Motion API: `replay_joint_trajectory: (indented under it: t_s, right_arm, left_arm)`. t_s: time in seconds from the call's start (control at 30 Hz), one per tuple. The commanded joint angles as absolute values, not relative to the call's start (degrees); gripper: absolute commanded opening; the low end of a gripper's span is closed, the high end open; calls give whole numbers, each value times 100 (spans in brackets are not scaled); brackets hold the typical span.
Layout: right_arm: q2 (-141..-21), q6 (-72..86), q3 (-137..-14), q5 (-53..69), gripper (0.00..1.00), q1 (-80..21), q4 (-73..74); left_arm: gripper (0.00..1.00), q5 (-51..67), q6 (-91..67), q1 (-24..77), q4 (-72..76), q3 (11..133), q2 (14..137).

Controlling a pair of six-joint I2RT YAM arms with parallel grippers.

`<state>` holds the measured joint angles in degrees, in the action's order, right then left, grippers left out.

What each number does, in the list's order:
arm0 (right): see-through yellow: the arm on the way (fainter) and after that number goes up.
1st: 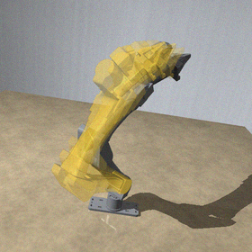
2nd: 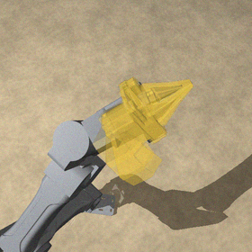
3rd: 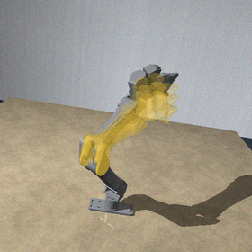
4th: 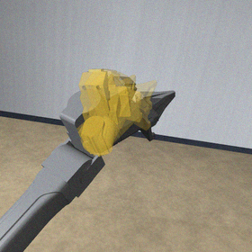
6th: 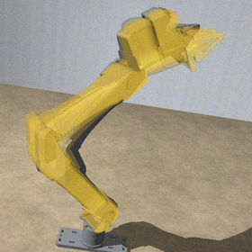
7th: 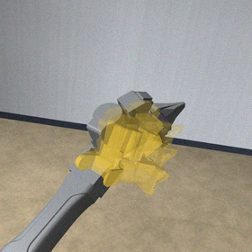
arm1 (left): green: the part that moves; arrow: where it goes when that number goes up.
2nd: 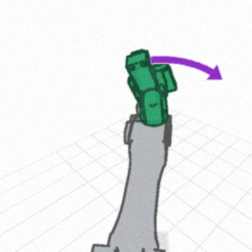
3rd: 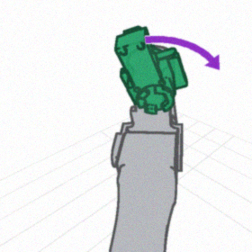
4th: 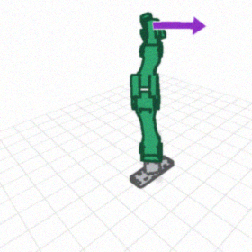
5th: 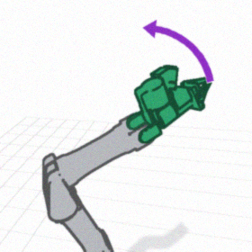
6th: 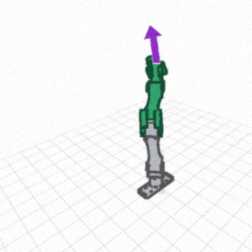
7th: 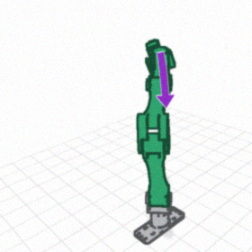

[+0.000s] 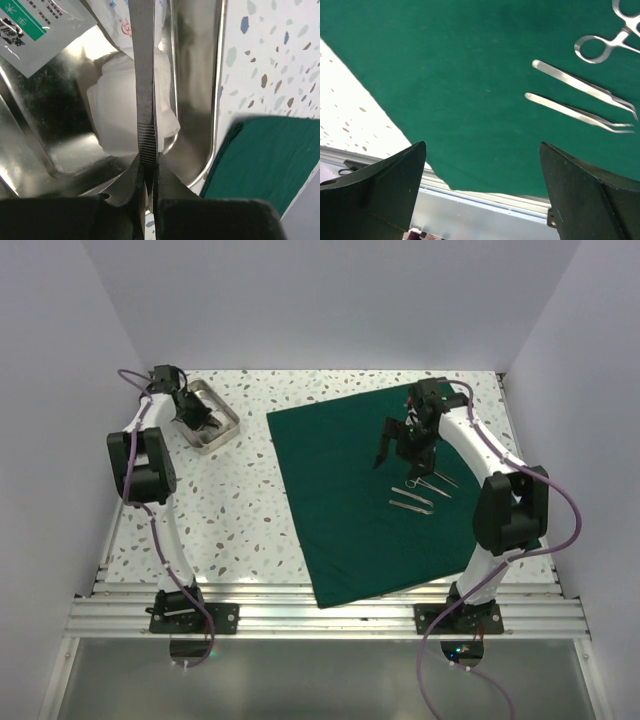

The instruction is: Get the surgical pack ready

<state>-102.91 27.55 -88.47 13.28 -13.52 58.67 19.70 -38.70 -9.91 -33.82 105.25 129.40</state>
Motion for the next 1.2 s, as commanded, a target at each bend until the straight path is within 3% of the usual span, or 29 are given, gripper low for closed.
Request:
replay_joint_trajectory:
  t_s: [0.0,0.13,0.3,0.5,0.83,1.0,1.17]
  right_arm:
    - [-9906,2646,-8623,1195,99,-1196,5880]
    - [-9747,2707,-8333,1230,99,-1116,5818]
    - [-9694,2777,-8279,1274,99,-1099,5836]
    - [-9606,2865,-8297,1345,99,-1099,5845]
    - [-9396,4312,-7797,1108,99,-713,5573]
    - [-9081,5807,-7164,748,87,-343,5337]
    - [-8877,7232,-6803,159,78,-343,5229]
  left_arm:
    - [0,2135,-3753,-1063,-3534,11082,13192]
    - [1,2311,-3788,-1134,-3533,11416,13534]
    - [29,2381,-3797,-1160,-3630,11523,13562]
    - [41,2443,-3744,-1213,-3639,11084,13053]
    - [56,2733,-3577,-1248,-3594,10266,11646]
    - [58,2638,-3498,-1125,-3683,10003,10970]
    - [57,2198,-3270,-362,-3516,9020,10216]
